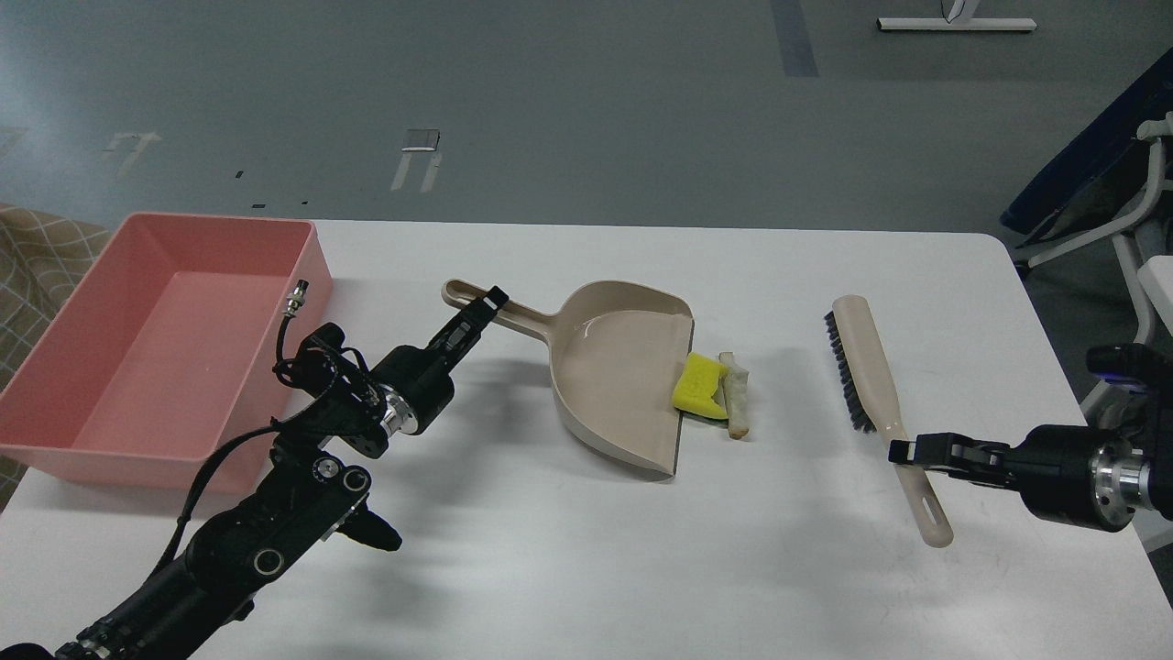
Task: Sweep and dump garbage into bin
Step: 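Grasp the wooden brush handle with the right gripper and lift it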
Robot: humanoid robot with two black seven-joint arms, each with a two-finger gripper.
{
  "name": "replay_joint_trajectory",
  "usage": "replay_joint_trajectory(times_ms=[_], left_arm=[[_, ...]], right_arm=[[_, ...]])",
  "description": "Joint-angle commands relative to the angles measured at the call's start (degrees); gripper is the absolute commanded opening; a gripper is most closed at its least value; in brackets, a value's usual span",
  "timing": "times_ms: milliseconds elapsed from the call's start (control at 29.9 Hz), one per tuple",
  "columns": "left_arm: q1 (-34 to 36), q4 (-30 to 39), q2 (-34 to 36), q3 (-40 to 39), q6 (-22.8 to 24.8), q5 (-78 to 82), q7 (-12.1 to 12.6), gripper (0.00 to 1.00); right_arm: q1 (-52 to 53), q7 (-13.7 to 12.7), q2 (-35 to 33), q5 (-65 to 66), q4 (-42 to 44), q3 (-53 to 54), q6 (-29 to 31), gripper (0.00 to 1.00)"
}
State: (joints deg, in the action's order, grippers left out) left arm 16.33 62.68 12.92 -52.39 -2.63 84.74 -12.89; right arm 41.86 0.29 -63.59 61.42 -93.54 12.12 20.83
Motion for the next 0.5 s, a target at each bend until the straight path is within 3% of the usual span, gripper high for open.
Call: replay_joint_trajectory(times_ms=[0,234,468], left_arm=[[-0.07,0.34,-0.09,0.01,0.17,0.07,-0.03,0.0],[-0.25,0.69,-0.18,0.19,0.17,0.07,-0.03,0.0],[-0.86,1.84,-0.09,0.19,0.17,0.07,-0.03,0.0]], right_arm=[[0.06,-2.39,0.22,0.11,0.55,-0.17,1.23,0.0],[0.41,-4.68,4.52,0.19,2.3,-0.17,2.81,0.0],[3.39,-5.39,10.58,0.19,4.42,-0.34,4.48,0.0]])
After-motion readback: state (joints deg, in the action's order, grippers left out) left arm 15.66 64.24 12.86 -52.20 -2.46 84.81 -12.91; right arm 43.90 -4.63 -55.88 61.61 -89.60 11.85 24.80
